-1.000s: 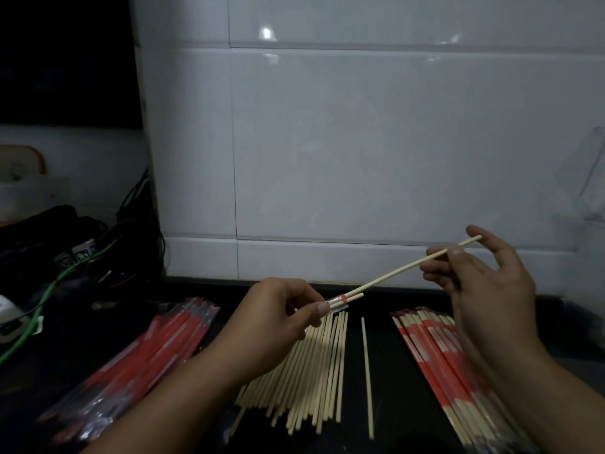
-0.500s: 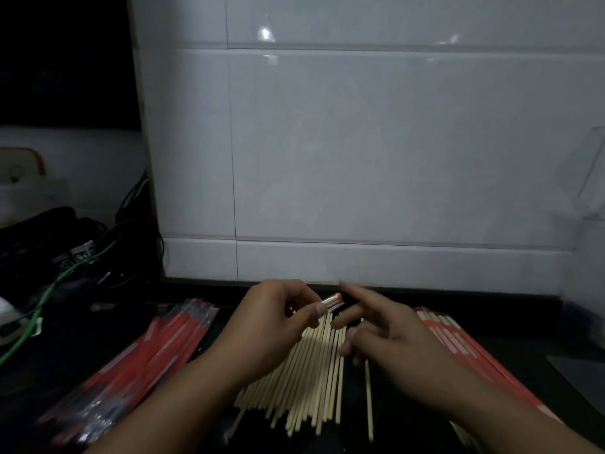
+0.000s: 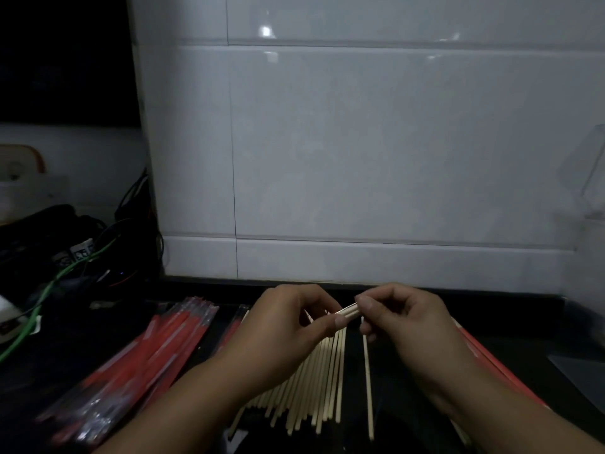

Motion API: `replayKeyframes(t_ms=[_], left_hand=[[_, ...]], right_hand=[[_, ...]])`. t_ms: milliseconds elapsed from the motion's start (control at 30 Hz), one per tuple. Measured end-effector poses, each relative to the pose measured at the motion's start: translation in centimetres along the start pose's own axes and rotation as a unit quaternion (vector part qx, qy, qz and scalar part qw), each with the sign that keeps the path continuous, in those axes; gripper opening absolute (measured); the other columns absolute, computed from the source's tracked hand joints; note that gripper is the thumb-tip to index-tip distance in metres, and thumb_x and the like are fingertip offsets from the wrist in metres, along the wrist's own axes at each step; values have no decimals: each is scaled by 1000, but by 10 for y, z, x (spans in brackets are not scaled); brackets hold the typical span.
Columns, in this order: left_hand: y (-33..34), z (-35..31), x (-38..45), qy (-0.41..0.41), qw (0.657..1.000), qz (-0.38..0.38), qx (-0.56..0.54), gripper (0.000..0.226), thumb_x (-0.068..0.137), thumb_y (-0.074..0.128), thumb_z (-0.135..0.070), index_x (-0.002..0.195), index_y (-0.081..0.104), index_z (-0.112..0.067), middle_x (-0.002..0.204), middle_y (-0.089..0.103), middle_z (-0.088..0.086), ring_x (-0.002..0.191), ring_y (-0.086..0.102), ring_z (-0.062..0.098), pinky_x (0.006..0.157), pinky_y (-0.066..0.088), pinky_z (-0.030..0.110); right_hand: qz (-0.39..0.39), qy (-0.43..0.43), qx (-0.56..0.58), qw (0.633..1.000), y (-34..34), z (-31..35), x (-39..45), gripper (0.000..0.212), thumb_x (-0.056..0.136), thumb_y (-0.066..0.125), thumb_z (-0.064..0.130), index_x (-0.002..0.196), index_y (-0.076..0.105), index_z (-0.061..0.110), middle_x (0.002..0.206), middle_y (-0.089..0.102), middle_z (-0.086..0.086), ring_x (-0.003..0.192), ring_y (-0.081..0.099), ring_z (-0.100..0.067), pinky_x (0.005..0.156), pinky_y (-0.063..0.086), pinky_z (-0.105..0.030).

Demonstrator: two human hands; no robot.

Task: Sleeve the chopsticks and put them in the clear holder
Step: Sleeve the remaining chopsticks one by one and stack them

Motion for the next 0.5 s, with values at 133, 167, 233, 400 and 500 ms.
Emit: replayKeyframes(t_ms=[133,167,233,400,500], left_hand=[[-3,3,2,-14,1000,1,0,4,87,70,-39,89,69,-43,83,67,-26,71,63,-3,64,48,21],[-4,3,2,-17,1000,0,-8,6,88,70,-37,89,70,-42,82,68,-24,71,63,-2,63,46,19],[-6,4,2,-21,1000,-4,-19,7,88,70,-34,90,71,-41,82,69,-21,70,63,0,62,46,17],[-9,5,2,-24,1000,-12,-17,7,88,70,-33,85,70,-39,80,68,-21,70,63,3,63,49,19],[-9,5,2,-26,1000,-9,-11,7,88,70,-34,85,70,-40,80,67,-23,71,63,1,61,46,17]], right_hand=[[-60,29,95,993,-18,-4,7,9,85,67,6,84,76,8,64,65,-4,58,58,-11,60,49,-26],[-64,37,110,991,-21,-5,9,9,85,67,6,86,77,7,65,64,-5,58,57,-11,60,48,-27],[-57,52,135,988,-24,-5,11,11,85,66,7,88,76,4,67,63,-7,57,55,-12,59,48,-28],[-8,98,167,981,-17,-10,12,16,84,64,11,91,74,1,70,67,-6,60,59,-12,59,51,-27],[-9,103,156,982,-18,-13,13,15,81,66,11,85,73,-1,67,65,-8,56,57,-11,52,49,-24]])
Point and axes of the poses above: each hand's wrist, its own x-axis towards the middle knuckle, its own y-axis out of the palm, z = x × y, the point moved 7 cm from there along x, towards the middle knuckle
